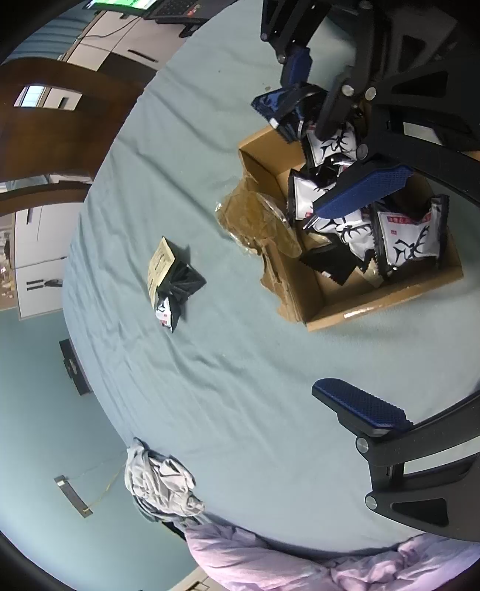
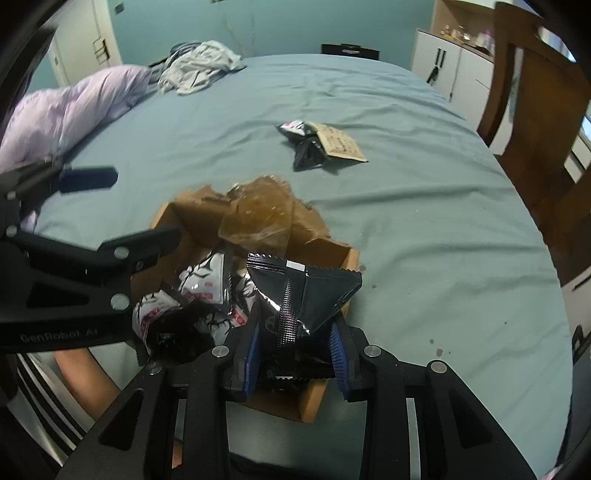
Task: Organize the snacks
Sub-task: 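Lower both packets into the box and open both grippers, then move both open grippers back toward the remaining packets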
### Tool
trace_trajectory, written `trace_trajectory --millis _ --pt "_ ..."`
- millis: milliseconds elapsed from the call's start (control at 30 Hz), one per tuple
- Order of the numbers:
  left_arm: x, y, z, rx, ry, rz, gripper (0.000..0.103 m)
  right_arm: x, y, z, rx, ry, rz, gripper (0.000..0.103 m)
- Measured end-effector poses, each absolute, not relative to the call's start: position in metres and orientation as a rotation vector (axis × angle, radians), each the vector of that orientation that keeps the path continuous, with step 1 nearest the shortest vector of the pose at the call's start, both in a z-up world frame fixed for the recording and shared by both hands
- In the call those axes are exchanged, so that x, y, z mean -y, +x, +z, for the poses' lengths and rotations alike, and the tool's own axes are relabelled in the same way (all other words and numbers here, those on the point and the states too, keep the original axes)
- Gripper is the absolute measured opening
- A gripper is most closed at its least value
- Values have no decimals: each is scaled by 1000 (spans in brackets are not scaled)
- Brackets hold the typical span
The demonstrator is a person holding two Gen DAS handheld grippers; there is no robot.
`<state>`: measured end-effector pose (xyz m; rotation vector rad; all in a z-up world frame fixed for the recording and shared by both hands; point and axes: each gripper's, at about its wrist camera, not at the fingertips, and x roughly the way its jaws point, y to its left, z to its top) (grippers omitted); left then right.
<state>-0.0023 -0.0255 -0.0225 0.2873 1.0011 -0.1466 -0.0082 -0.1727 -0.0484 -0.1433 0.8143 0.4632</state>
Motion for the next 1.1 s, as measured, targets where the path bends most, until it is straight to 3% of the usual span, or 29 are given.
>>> trace_trajectory --millis 300,467,800,900,1100 --pt "26 0 -23 -998 293 -141 90 167 -8 -56 -874 -115 568 33" --pt "22 2 -22 -993 285 -117 90 169 -7 -56 -875 -79 573 42" --pt "23 3 -22 -965 325 -93 91 191 -13 -40 -772 23 532 50" --pt "22 3 -20 -961 318 -89 92 208 -14 -34 -731 108 509 63" --pt "21 4 -20 -960 318 -87 93 243 -17 -30 -634 272 380 78"
